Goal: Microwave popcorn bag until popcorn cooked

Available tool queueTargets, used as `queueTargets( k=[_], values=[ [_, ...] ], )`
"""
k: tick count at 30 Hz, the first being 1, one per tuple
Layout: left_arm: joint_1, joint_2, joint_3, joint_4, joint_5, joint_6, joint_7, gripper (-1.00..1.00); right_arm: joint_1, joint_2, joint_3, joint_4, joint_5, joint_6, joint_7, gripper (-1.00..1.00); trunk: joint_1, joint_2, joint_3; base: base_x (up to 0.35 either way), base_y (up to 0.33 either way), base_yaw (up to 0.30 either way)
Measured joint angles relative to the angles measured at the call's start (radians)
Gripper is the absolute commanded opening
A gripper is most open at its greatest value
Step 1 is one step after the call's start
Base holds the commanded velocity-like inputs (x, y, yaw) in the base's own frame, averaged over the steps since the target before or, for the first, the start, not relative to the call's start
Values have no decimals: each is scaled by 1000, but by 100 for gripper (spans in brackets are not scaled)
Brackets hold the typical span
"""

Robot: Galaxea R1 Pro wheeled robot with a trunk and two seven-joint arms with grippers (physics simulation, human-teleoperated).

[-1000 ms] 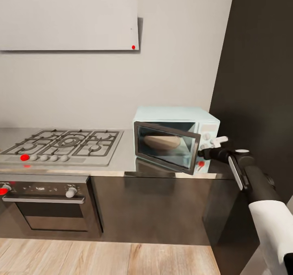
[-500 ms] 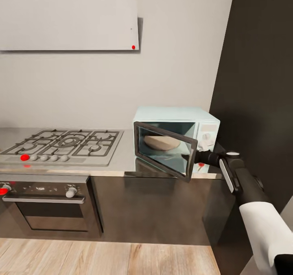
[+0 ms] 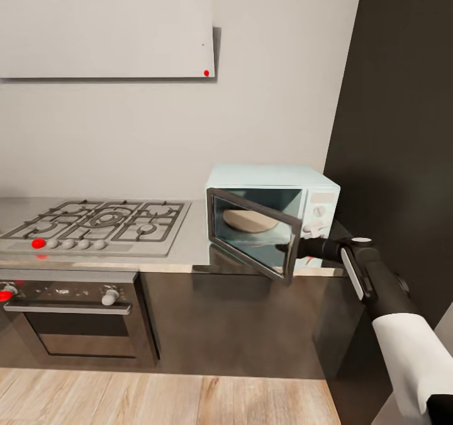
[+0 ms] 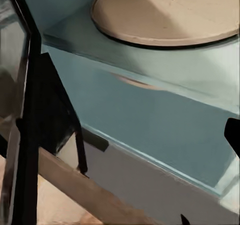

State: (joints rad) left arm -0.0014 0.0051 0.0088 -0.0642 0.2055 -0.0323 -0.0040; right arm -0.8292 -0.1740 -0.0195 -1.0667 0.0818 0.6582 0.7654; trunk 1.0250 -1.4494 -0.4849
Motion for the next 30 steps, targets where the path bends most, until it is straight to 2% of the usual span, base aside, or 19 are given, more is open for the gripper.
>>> queueTargets(
  k=[6, 9, 12, 17, 25, 30],
  values=[
    [0, 0, -4, 0, -5, -1, -1, 100, 0, -3, 0, 0, 1, -1, 82, 100, 0, 0, 0, 0, 0, 0],
    [0, 0, -4, -1, -7, -1, -1, 100, 0, -3, 1, 1, 1, -2, 173, 100, 0, 0, 0, 0, 0, 0],
    [0, 0, -5, -1, -7, -1, -2, 100, 0, 0, 4, 7, 2, -2, 234, 100, 0, 0, 0, 0, 0, 0],
    [0, 0, 2, -2, -4, -1, 0, 100, 0, -2, 5, 12, 4, 5, 255, 100, 0, 0, 0, -121, 0, 0],
    [0, 0, 4, -2, -1, -1, 0, 100, 1, -1, 5, 14, 5, 8, 256, 100, 1, 0, 0, -282, 45, 0],
    [0, 0, 5, -2, -1, -1, 0, 100, 1, 4, 6, 14, 2, 9, 253, 100, 0, 0, 0, -59, 94, 0]
  ],
)
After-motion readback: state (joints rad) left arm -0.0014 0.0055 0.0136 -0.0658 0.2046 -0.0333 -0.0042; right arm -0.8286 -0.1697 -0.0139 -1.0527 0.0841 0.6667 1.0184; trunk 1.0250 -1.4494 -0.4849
